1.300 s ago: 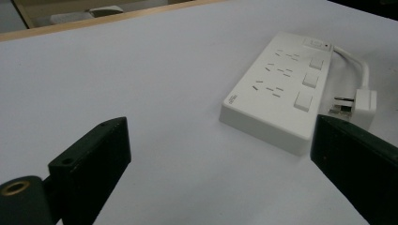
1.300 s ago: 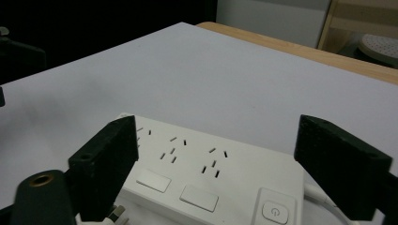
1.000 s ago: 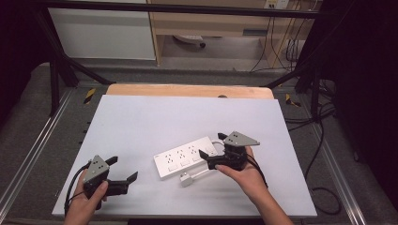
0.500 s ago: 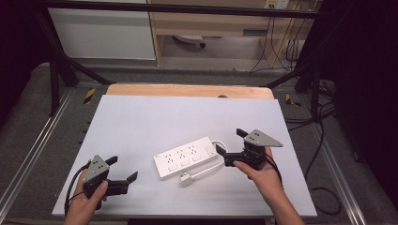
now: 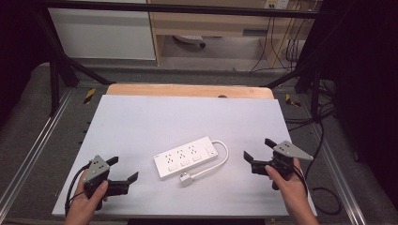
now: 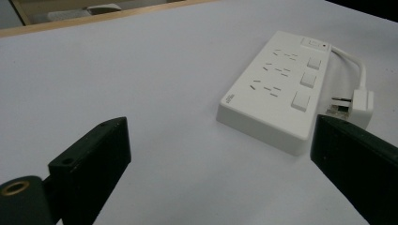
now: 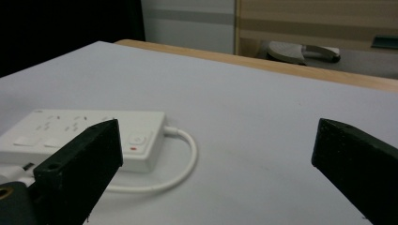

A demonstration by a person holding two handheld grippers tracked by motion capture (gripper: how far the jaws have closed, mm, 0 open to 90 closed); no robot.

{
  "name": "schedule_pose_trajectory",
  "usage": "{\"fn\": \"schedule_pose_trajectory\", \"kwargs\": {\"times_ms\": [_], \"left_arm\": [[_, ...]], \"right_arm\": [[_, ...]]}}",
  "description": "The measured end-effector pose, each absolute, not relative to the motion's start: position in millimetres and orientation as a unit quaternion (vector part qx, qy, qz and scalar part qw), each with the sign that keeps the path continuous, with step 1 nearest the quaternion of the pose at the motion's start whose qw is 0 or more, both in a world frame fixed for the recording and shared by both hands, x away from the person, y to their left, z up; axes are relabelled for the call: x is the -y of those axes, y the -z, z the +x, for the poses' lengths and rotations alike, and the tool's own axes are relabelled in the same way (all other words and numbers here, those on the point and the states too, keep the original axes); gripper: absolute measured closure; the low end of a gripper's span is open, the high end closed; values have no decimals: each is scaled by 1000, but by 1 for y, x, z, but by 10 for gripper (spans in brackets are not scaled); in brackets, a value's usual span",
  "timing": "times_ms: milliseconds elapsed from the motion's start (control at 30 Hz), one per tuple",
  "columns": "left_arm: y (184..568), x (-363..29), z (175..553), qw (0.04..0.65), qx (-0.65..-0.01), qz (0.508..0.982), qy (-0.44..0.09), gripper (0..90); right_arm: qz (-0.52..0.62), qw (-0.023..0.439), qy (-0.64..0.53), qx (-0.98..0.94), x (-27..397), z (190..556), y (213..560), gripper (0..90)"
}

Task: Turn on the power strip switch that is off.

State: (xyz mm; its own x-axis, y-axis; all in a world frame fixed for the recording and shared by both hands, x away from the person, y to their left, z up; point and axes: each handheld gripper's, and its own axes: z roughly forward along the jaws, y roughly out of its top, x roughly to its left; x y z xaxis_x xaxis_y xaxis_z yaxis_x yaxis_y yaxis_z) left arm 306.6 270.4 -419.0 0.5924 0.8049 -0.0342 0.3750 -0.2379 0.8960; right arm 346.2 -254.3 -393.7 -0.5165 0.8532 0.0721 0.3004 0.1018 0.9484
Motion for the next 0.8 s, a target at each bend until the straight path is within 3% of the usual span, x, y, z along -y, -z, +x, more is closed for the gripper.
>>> {"fn": "schedule_pose_trajectory", "kwargs": {"times_ms": [367, 800], "left_arm": [[420, -270, 307, 476, -392, 754, -225, 54], [419, -270, 306, 478, -390, 754, -225, 54]], "right_arm": [[446, 271, -504, -688, 298, 338, 422, 37], [448, 253, -490, -704, 297, 338, 447, 42]]}}
